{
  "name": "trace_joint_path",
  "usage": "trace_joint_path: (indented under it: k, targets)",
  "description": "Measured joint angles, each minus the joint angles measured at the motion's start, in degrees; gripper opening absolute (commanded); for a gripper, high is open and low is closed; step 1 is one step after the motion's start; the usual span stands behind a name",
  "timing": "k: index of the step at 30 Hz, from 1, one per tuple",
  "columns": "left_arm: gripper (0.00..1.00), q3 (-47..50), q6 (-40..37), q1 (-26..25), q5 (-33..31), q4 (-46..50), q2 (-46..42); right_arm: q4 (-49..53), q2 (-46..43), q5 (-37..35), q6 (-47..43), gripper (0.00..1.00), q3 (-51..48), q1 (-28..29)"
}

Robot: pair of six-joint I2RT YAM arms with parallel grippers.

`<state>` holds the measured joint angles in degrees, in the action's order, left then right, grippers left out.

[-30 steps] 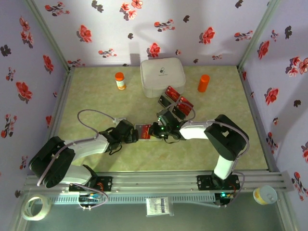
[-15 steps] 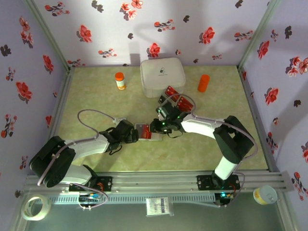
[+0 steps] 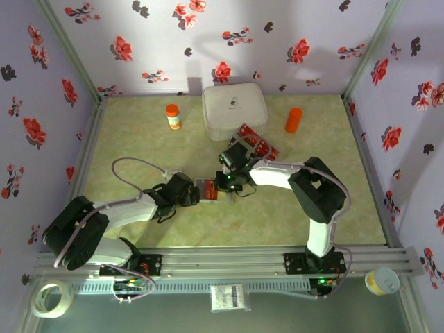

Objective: Put the credit cards into the card holder

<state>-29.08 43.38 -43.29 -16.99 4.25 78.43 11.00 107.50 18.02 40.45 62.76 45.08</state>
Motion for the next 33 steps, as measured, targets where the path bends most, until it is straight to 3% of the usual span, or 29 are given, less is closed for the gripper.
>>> trace_joint_path:
  k: [8,22,33]
  targets:
    - [0.94,0.0,0.0,0.0,0.0,0.09,-0.17,-0.28,3.19,0.0,0.09,0.09,3.89,2.75]
    - [0.94,0.72,0.24,0.28,-0.44,2.03,-1.88,0.5,0.15,-0.87,0.22,0.13,3.89,2.64]
    - [0.94,0.74,0.44,0.28,-0.9,1.62,-1.53,0.46,-1.77,-2.14,0.28,0.01,1.07,2.54]
